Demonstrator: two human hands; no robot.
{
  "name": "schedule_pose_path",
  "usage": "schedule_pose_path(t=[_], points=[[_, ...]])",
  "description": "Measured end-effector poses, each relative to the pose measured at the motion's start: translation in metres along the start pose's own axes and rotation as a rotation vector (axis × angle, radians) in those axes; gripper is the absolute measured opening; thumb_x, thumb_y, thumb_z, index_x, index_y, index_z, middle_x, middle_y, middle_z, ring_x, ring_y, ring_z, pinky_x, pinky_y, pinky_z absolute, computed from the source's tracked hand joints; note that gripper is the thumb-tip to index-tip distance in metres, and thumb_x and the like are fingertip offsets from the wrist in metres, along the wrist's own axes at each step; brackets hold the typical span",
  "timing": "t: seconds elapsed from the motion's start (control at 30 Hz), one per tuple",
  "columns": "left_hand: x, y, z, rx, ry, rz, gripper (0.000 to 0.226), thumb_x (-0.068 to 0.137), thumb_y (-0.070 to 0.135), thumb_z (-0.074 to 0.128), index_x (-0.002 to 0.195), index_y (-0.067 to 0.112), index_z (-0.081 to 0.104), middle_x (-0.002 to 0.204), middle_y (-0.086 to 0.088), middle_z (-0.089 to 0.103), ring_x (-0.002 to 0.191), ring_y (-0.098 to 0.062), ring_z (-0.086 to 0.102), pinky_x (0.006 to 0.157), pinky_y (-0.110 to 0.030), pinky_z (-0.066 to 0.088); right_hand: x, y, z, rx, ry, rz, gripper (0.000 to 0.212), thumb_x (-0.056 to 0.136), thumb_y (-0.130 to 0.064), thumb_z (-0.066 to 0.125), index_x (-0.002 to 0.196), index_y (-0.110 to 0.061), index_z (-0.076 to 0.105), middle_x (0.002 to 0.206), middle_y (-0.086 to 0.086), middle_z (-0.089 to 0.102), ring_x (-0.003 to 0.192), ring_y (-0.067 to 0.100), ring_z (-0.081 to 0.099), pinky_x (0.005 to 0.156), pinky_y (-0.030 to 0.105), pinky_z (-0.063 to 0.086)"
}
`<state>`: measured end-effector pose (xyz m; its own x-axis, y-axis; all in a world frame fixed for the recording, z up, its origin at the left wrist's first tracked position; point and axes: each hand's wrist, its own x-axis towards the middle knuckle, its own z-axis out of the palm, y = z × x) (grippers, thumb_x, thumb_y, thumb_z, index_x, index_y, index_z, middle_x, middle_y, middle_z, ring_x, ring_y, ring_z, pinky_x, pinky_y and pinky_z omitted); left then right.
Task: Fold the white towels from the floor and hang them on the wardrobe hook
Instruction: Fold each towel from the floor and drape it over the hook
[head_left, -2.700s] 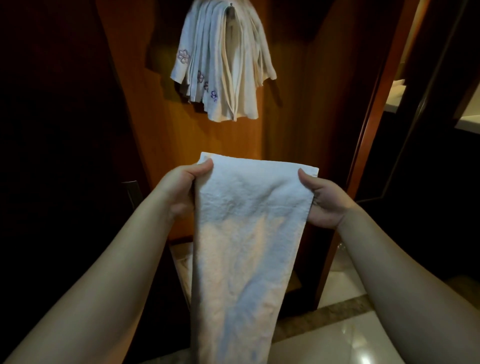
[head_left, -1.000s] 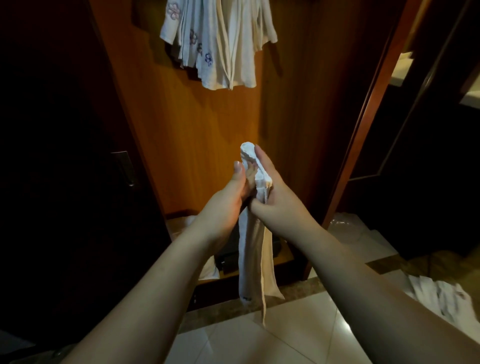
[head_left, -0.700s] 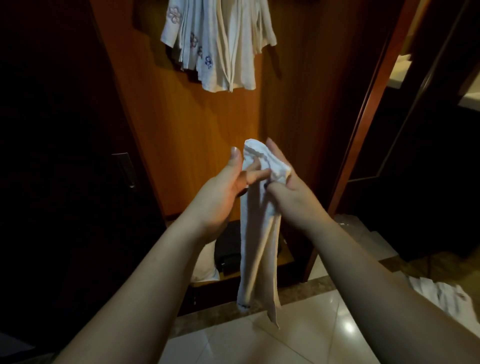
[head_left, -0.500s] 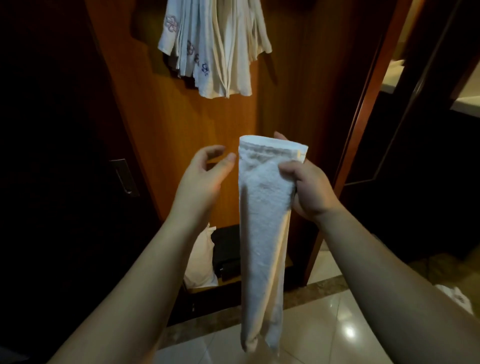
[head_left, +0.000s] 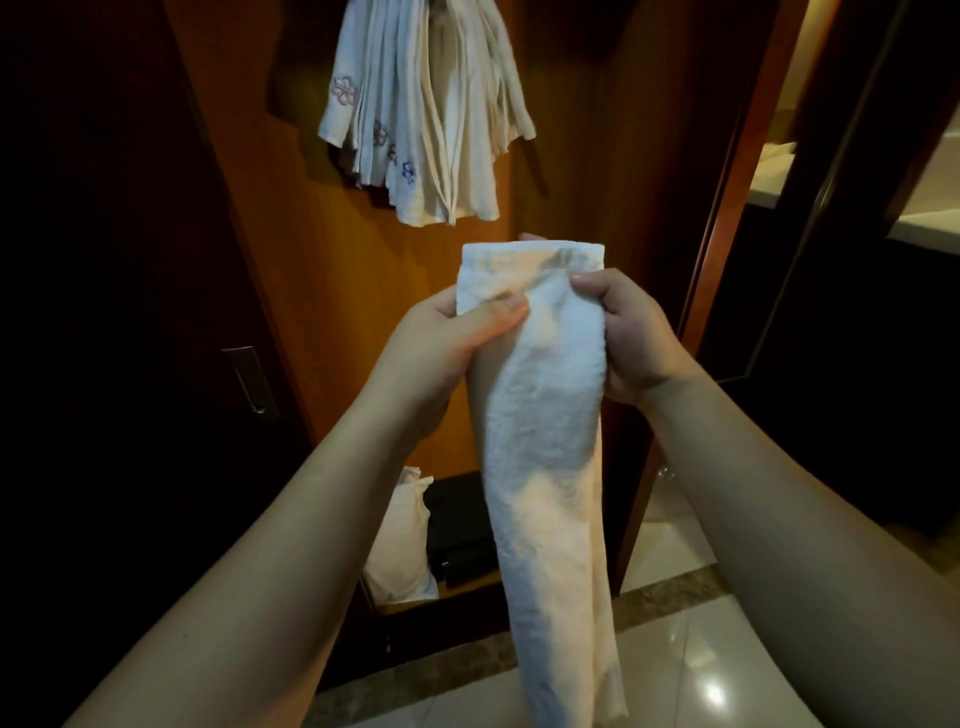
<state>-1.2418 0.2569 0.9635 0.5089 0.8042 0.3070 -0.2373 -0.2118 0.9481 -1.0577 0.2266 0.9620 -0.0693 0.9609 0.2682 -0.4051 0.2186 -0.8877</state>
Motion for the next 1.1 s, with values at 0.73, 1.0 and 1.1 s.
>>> schedule_pose_path(t=[0.73,1.0,1.1], points=[[0.048,0.067,-0.020,0.040,0.212,0.042,0.027,0.091,0.026,0.071,0.117,0.023,0.066,0.100,0.006,0.077,0.090,-0.014,0.074,0.072,-0.036,0.058,-0.002,0.080,0.003,-0.593,0.192,-0.009,0.027,0.082,-0.064,0.068,0.106,-0.054,0.060,0.109,-0.031,0.068,0.102,-0.009,0.065,0.074,0.014,0.054],[0.059,0.083,-0.041,-0.001,0.139,0.095,0.029,0.093,0.020,0.068,0.122,0.017,0.066,0.112,-0.002,0.076,0.106,-0.020,0.072,0.080,-0.033,0.061,0.008,0.070,0.012,-0.501,0.226,-0.116,0.030,0.089,-0.071,0.050,0.101,-0.048,0.066,0.110,-0.006,0.073,0.105,0.015,0.071,0.092,0.044,0.058],[0.061,0.087,-0.045,-0.047,0.110,0.128,0.027,0.094,0.020,0.067,0.120,0.015,0.066,0.117,-0.006,0.073,0.110,-0.024,0.070,0.085,-0.037,0.059,0.007,0.068,0.020,-0.562,0.346,-0.269,0.021,0.098,-0.061,0.047,0.095,-0.051,0.065,0.101,-0.010,0.072,0.094,0.010,0.070,0.083,0.035,0.060]])
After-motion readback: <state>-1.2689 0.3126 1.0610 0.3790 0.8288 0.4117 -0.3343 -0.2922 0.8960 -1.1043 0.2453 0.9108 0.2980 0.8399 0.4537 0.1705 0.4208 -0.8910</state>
